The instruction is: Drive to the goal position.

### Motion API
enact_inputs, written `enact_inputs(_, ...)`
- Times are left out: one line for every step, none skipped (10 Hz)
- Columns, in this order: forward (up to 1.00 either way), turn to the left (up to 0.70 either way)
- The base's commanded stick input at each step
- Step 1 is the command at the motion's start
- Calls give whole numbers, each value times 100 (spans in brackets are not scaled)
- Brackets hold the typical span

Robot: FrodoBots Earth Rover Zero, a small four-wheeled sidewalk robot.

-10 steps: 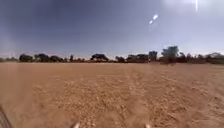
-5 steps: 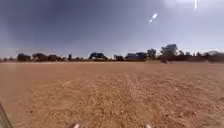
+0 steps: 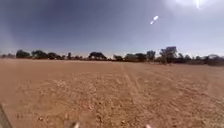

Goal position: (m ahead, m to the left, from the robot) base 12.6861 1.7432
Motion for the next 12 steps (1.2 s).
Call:
enact_inputs(45,0)
enact_inputs(45,0)
enact_inputs(45,0)
enact_inputs(45,0)
enact_inputs(45,0)
enact_inputs(45,0)
enact_inputs(45,0)
enact_inputs(45,0)
enact_inputs(45,0)
enact_inputs(45,0)
enact_inputs(45,0)
enact_inputs(45,0)
